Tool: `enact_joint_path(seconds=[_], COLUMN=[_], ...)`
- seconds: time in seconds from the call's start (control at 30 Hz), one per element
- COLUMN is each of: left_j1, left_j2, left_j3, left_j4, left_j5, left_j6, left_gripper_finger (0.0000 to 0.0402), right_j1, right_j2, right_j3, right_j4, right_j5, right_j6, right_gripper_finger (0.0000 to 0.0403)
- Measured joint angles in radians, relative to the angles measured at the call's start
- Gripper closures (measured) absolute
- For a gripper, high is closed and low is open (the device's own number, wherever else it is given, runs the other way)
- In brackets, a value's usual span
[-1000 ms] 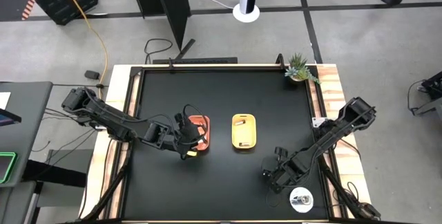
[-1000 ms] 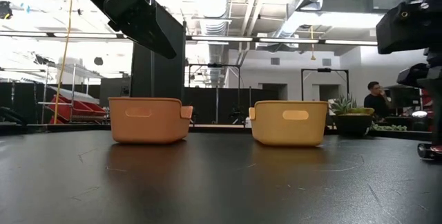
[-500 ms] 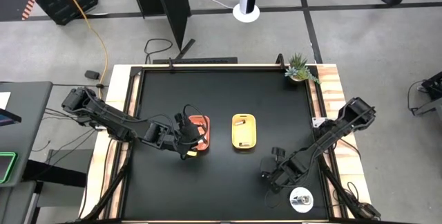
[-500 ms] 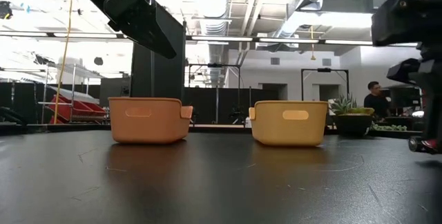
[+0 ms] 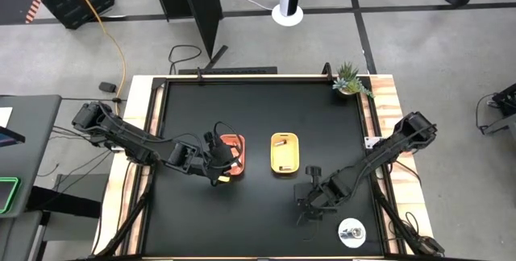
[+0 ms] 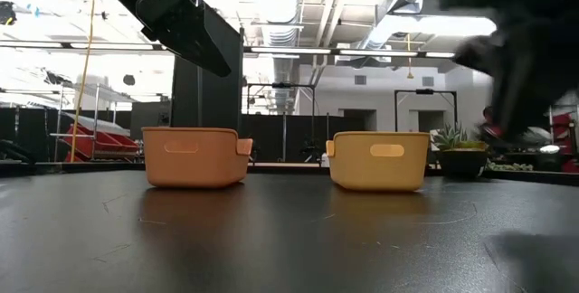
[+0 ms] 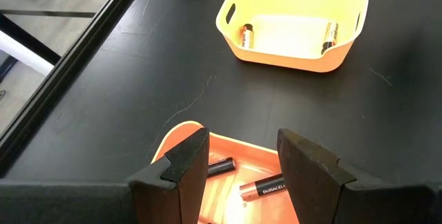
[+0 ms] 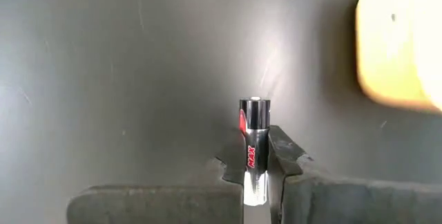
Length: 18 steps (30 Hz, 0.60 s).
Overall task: Sort batteries
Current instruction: Put the silver battery into the yellow bin
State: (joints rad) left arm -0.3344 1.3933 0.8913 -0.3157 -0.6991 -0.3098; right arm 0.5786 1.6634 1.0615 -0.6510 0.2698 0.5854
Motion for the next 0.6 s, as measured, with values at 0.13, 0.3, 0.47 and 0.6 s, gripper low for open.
enact_joint_path(seconds=[0.13,0.3,0.47,0.6], left_j1=[0.000,0.000,0.000,0.000], left_j2=[0.000,0.000,0.000,0.000], left_j3=[0.000,0.000,0.000,0.000], left_j4=[0.000,0.000,-0.017,-0.056], left_j5=[0.000,0.001,0.005,-0.006], left_j6=[0.000,-0.001,-0.022,-0.061], left_gripper_finger=[0.0235,0.0235,0.0235,0.0235], right_j1=[-0.044,-0.131,-0.253,-0.328], right_j2=[-0.001,-0.002,-0.002,0.007], right_j3=[0.074,0.147,0.159,0.158], right_j4=[-0.040,-0.073,-0.077,-0.079], right_j5=[0.051,0.143,0.152,0.152], right_j6=[-0.124,-0.269,-0.355,-0.388], right_gripper_finger=[0.0376,0.0376,0.0373,0.0350])
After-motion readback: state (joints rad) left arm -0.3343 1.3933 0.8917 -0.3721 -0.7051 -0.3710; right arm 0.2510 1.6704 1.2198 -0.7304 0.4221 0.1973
